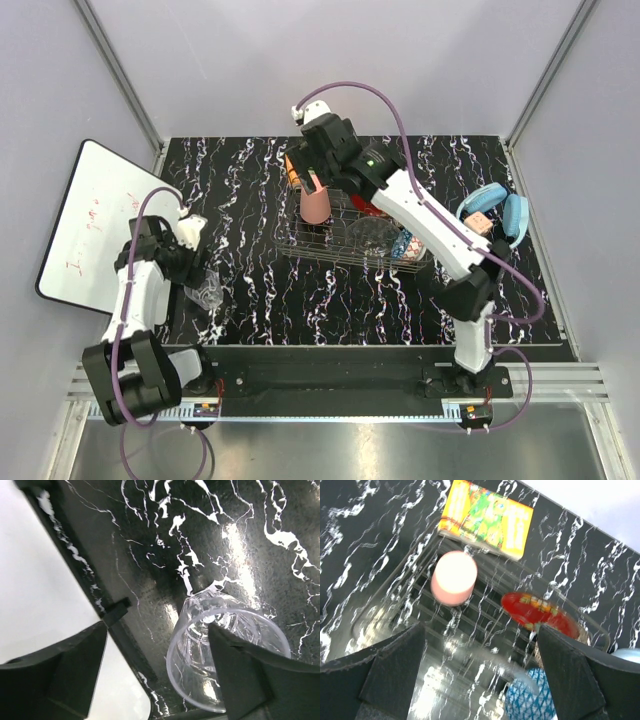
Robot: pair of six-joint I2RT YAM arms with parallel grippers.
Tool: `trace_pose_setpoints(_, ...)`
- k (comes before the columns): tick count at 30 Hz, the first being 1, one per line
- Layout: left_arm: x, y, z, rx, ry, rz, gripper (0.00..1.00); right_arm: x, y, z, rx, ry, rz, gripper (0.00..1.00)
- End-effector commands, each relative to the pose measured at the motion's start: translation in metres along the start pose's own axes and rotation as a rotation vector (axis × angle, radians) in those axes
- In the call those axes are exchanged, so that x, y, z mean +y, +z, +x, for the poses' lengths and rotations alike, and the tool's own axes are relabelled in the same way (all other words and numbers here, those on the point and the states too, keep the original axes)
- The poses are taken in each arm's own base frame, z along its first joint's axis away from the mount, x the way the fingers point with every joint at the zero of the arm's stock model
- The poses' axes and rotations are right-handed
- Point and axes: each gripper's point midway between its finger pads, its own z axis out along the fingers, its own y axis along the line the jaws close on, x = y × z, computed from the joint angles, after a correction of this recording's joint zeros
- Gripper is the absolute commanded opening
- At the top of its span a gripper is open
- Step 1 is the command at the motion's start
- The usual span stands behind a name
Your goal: Load the mixed dishes into the dish rack
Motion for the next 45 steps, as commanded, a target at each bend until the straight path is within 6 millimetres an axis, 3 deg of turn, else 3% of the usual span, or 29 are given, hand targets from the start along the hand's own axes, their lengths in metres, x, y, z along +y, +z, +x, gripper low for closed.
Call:
trace_pose_setpoints(1,0.005,0.012,-0.003,-0.001,-0.015,0.008,0.75,0.003,-0.045,-0.015,-0.12,0.079,-0.063,1.0)
trace_pose_setpoints(2,0.006,0.014,-0.004,0.002,-0.026,0.014,0.72,-0.001,-0.059,-0.023,-0.163,0.108,-0.077,1.0)
trace_pose_setpoints(3,0.004,0.017,-0.003,0.013,-0.036,0.032,0.65,0.001,-0.054,-0.007,-0.135,0.1,-0.076,0.97)
trace_pose_setpoints(5,0.0,0.017,-0.005,0.008,-0.038,0.047,0.54,-0.003,-0.066,-0.006,-0.156,0.131,-0.087,0.95)
trace_pose_setpoints(6,0.001,0.015,-0.007,-0.004,-0.034,0.044,0.4,-0.002,-0.064,0.005,-0.134,0.128,-0.089,0.93)
trace_pose_setpoints(10,-0.004,0.003,-0.022,-0.041,-0.032,0.057,0.05,0.005,-0.078,0.017,-0.121,0.184,-0.155,0.95)
trace_pose_setpoints(11,-0.007,-0.004,-0.03,-0.057,-0.04,0.081,0.0,0.004,-0.087,0.015,-0.14,0.206,-0.176,0.96)
trace_pose_setpoints(13,-0.011,-0.015,-0.041,-0.084,-0.064,0.107,0.0,0.017,-0.089,0.028,-0.114,0.241,-0.245,0.97)
trace_pose_setpoints(14,-0.019,-0.029,-0.056,-0.117,-0.075,0.156,0.0,0.018,-0.099,0.024,-0.14,0.265,-0.283,0.98)
trace_pose_setpoints(16,-0.031,-0.049,-0.075,-0.166,-0.114,0.218,0.0,0.034,-0.101,0.041,-0.102,0.304,-0.359,1.0)
trace_pose_setpoints(17,-0.039,-0.067,-0.095,-0.221,-0.119,0.267,0.0,0.036,-0.113,0.033,-0.146,0.332,-0.406,1.0)
trace_pose_setpoints(18,-0.044,-0.078,-0.105,-0.252,-0.127,0.293,0.0,0.043,-0.111,0.048,-0.122,0.339,-0.435,1.0)
trace_pose_setpoints(19,-0.052,-0.097,-0.126,-0.319,-0.134,0.338,0.0,0.05,-0.125,0.037,-0.168,0.394,-0.51,1.0)
trace_pose_setpoints(20,-0.06,-0.107,-0.133,-0.333,-0.148,0.377,0.0,0.053,-0.129,0.037,-0.185,0.417,-0.54,1.0)
trace_pose_setpoints(21,-0.065,-0.118,-0.142,-0.361,-0.156,0.409,0.0,0.064,-0.125,0.056,-0.157,0.43,-0.59,1.0)
trace_pose_setpoints(22,-0.073,-0.128,-0.15,-0.379,-0.188,0.452,0.0,0.076,-0.135,0.057,-0.152,0.486,-0.678,1.0)
trace_pose_setpoints(23,-0.081,-0.146,-0.166,-0.435,-0.184,0.514,0.0,0.078,-0.153,0.036,-0.263,0.529,-0.761,1.0)
trace_pose_setpoints(24,-0.086,-0.153,-0.173,-0.454,-0.193,0.557,0.0,0.089,-0.147,0.057,-0.229,0.557,-0.804,0.99)
trace_pose_setpoints(25,-0.092,-0.162,-0.18,-0.465,-0.228,0.608,0.0,0.097,-0.166,0.038,-0.295,0.628,-0.924,1.0)
trace_pose_setpoints(26,-0.101,-0.179,-0.191,-0.507,-0.222,0.686,0.0,0.098,-0.175,0.036,-0.319,0.662,-0.973,1.0)
trace_pose_setpoints(27,-0.105,-0.183,-0.196,-0.51,-0.24,0.737,0.0,0.104,-0.17,0.05,-0.295,0.696,-0.999,1.0)
trace_pose_setpoints(28,-0.114,-0.196,-0.202,-0.527,-0.262,0.839,0.0,0.102,-0.189,0.032,-0.363,0.777,-1.091,1.0)
trace_pose_setpoints(29,-0.118,-0.2,-0.205,-0.527,-0.275,0.886,0.0,0.106,-0.182,0.046,-0.344,0.826,-1.112,1.0)
trace_pose_setpoints(30,-0.12,-0.201,-0.207,-0.519,-0.292,0.931,0.0,0.106,-0.188,0.043,-0.332,0.921,-1.168,1.0)
trace_pose_setpoints(31,-0.126,-0.207,-0.21,-0.516,-0.301,0.991,0.0,0.102,-0.199,0.03,-0.425,0.957,-1.239,1.0)
trace_pose_setpoints(32,-0.128,-0.208,-0.21,-0.513,-0.301,1.011,0.0,0.104,-0.193,0.039,-0.416,0.999,-1.255,1.0)
trace_pose_setpoints(36,-0.138,-0.211,-0.21,-0.486,-0.325,1.126,0.0,0.101,-0.19,0.036,-0.432,1.144,-1.347,1.0)
trace_pose_setpoints(45,-0.16,-0.195,-0.195,-0.41,-0.325,1.201,0.0,0.11,-0.184,0.016,-0.446,1.235,-1.533,1.0)
